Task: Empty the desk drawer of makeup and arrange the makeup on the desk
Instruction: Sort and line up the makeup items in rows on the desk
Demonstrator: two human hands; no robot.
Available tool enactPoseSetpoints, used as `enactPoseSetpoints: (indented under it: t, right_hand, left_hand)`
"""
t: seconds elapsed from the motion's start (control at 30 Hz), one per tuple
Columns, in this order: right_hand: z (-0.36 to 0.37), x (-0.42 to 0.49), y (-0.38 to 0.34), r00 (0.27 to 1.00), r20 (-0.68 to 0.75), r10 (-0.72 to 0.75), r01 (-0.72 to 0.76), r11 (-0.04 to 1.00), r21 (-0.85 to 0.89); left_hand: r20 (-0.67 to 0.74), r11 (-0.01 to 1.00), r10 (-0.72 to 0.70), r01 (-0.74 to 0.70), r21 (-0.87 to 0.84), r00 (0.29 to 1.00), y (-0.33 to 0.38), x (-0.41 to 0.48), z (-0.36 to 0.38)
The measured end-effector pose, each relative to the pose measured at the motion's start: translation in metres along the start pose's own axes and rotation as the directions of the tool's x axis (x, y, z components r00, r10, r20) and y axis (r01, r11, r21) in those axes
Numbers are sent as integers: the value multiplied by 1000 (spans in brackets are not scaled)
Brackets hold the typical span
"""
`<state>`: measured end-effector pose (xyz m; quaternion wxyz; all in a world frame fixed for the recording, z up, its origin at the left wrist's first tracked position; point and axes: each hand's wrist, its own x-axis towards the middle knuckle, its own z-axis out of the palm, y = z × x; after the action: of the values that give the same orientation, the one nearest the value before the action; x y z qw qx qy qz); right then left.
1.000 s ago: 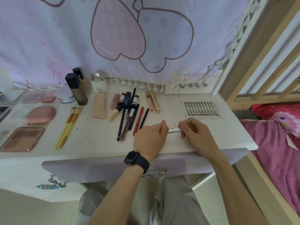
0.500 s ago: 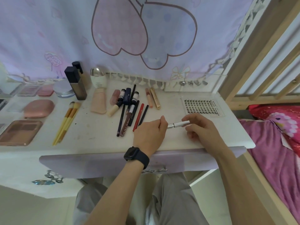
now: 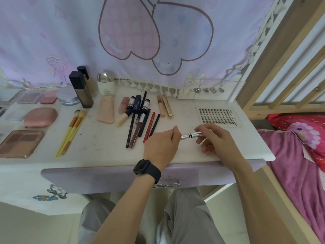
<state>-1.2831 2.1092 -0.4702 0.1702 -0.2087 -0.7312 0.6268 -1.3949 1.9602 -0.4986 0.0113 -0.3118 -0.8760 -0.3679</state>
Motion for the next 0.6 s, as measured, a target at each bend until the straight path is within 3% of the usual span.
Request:
enactPoseSetpoints:
  t: [0.1,0.3,0.6]
  right_hand:
    - [6,0,3,999,-47,-9,5,996,-89]
    - [-3,0,8,992,-121,-27,45,988,150]
    - [0,2,13,978,-200,-59,90,984,152]
  left_hand:
    - [-3,1000,-4,4,0,1000,-1,1,1]
    - [-30,999,15,-16,-37,999,-4,1,3]
    - [-40,998,4,-6,-55,999,-6,2,6]
